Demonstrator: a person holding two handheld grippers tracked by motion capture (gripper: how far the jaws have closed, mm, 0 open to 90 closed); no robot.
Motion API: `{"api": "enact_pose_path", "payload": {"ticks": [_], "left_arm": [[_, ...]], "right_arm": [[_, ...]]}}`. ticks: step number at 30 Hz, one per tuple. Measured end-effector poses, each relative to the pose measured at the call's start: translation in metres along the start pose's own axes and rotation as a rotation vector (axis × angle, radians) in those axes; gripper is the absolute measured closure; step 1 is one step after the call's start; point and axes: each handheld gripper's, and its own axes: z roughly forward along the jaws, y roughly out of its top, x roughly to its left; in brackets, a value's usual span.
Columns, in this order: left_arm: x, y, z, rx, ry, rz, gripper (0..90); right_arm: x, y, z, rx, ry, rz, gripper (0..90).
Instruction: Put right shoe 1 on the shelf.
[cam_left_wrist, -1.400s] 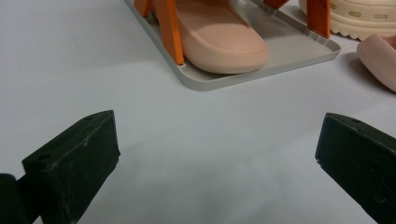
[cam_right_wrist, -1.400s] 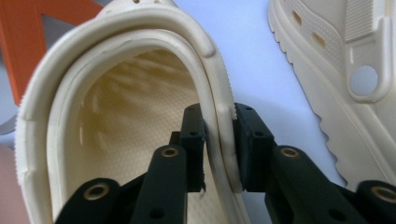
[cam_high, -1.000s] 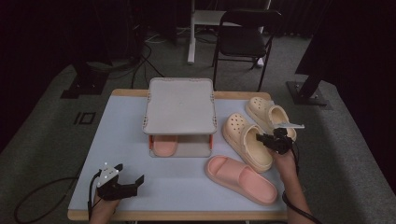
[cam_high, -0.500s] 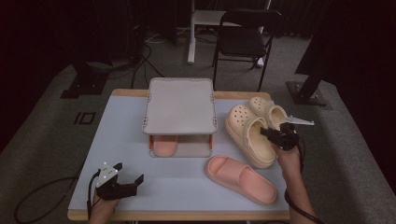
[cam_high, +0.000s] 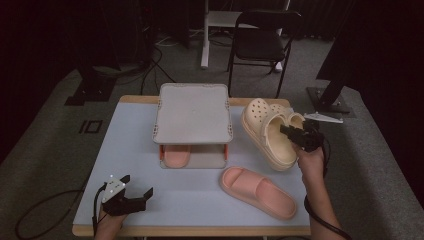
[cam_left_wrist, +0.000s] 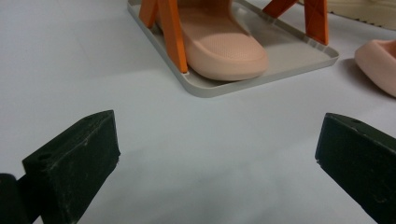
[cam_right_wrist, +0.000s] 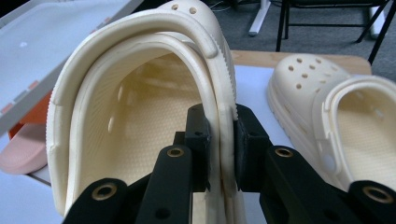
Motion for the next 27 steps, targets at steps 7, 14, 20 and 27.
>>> {"api": "enact_pose_path", "payload": {"ticks": [7,14,20,27], "left_arm": [[0.000,-0.001,0.000,0.004,-0.004,0.001,0.0],[-0.001,-0.001,-0.001,-0.005,-0.007,0.005,0.0],[0.000,-0.001,-0.001,-0.004,-0.007,0.007,0.0],[0.001,-0.001,-0.001,-0.004,-0.013,0.010,0.0]], "right_arm": [[0.011,0.019,-0.009,-0.030,0.002,0.010,78.3],[0.024,0.032,-0.012,-0.048,0.012,-0.004,78.4],[0.041,0.044,-0.007,-0.057,0.031,-0.010,78.4],[0.062,0.055,-0.001,-0.069,0.066,-0.024,78.4]]}}
